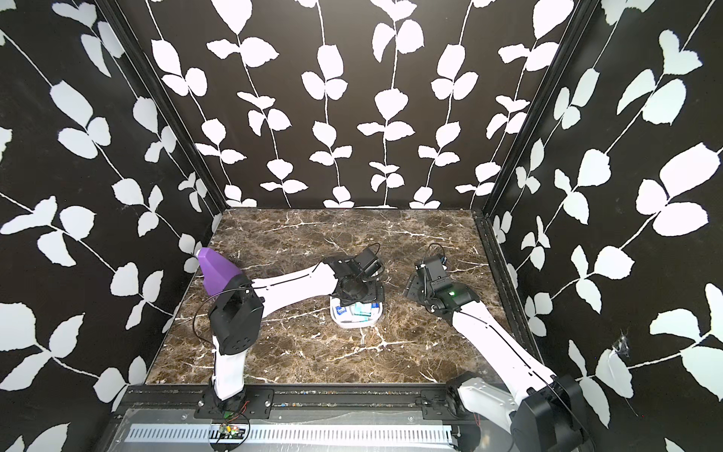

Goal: Put the pocket tissues into the storage box
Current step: Place the pocket tissues in the storage box, then reset both arms

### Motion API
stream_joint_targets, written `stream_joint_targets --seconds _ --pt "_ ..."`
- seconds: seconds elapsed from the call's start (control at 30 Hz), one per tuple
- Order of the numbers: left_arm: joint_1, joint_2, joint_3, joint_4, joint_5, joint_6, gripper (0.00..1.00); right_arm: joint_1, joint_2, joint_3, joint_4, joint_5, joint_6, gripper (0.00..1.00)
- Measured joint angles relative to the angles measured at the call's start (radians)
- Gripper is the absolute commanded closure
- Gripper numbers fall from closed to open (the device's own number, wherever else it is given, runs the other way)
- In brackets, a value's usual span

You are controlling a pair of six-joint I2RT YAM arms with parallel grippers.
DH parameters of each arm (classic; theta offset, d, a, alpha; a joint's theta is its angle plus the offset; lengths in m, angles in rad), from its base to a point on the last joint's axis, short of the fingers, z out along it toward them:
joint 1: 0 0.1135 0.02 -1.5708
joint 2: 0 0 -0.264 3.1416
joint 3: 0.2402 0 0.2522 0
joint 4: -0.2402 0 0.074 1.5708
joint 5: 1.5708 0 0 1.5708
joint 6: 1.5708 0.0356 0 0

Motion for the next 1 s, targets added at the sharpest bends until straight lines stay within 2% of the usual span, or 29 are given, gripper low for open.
stream_joint_targets --seconds 0.13,0.27,0.4,0.5,0.63,0.73,0.83,0.9,1.0 --pt "-0.001 -0.040 0.036 -0.027 -0.052 0.055 0.01 -0.015 0.079 0.001 0.024 0.035 -0.042 0.24" --pt "0.023 -0.133 0.064 -0.039 -0.119 0.149 0.01 -0.020 0.145 -0.002 0.076 0.152 -0.116 0.22" --pt "0.141 -0.290 0.015 -0.035 -0.177 0.264 0.01 -0.024 0.149 -0.062 0.236 0.316 -0.233 0.21" --pt "0.299 -0.422 -0.106 -0.004 -0.235 0.386 0.01 -0.050 0.163 -0.125 0.362 0.375 -0.303 0.21" --pt "0.518 -0.578 -0.388 0.153 -0.313 0.620 0.01 -0.139 0.218 -0.142 0.494 0.372 -0.351 0.22" --pt "0.678 -0.649 -0.615 0.299 -0.290 0.751 0.01 -0.166 0.236 -0.133 0.527 0.367 -0.434 0.22" --pt "0.842 -0.665 -0.798 0.462 -0.227 0.824 0.01 -0.167 0.236 -0.131 0.581 0.380 -0.543 0.22" --pt "0.911 -0.654 -0.882 0.564 -0.205 0.862 0.01 -0.172 0.250 -0.139 0.653 0.387 -0.602 0.22" --pt "0.925 -0.597 -0.959 0.744 -0.168 0.921 0.01 -0.185 0.305 -0.190 0.803 0.390 -0.664 0.19"
